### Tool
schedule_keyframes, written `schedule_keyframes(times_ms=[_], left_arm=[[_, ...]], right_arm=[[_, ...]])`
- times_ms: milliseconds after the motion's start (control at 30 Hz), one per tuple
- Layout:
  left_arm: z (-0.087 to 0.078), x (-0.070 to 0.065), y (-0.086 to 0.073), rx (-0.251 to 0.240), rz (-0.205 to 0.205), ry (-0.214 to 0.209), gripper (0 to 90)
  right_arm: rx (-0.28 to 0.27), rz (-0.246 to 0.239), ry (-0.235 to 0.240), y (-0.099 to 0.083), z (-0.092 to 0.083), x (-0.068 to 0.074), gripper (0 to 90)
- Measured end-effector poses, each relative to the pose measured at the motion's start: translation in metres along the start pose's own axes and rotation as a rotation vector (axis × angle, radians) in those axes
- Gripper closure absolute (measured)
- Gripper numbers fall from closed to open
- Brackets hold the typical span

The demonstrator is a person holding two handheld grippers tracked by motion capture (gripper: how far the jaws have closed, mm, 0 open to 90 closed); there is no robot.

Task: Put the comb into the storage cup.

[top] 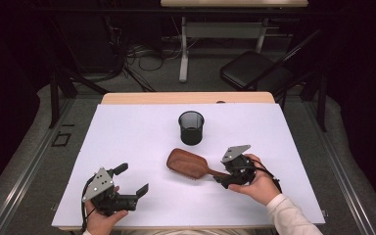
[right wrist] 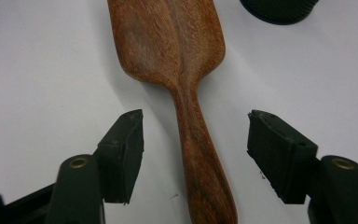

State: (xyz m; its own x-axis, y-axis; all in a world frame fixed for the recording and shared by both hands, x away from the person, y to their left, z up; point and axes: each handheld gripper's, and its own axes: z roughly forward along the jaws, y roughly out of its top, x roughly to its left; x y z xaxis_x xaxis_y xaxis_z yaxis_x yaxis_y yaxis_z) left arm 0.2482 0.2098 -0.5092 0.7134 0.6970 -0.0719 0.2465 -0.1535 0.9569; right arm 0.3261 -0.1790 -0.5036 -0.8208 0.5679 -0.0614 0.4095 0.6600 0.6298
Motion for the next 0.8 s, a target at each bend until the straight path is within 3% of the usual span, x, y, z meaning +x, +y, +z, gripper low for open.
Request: schedule_keyframes(times_ms=[133,333,567,800], left_arm=[[0.001,0.000,-0.001,0.006,0.001,-0.002,1.7],[0.001,0.000,-0.001,0.005,0.000,-0.001,1.7],[0.002,0.000,-0.001,0.006,-0.004,-0.005,1.7],[0.002,0.000,-0.001,0.007,-0.005,-0.007,1.7]], right_arm=[[0.024,-0.020,0.004,0.007,0.002,0.000,36.6],[0.087,-0.006,0.021,0.013,0.007,-0.001,37.0],[0.146,-0.021,0.041,0.018,0.012,-0.004,39.2],[0.170,-0.012,0.062,0.023,0.014,-0.007,41.7]])
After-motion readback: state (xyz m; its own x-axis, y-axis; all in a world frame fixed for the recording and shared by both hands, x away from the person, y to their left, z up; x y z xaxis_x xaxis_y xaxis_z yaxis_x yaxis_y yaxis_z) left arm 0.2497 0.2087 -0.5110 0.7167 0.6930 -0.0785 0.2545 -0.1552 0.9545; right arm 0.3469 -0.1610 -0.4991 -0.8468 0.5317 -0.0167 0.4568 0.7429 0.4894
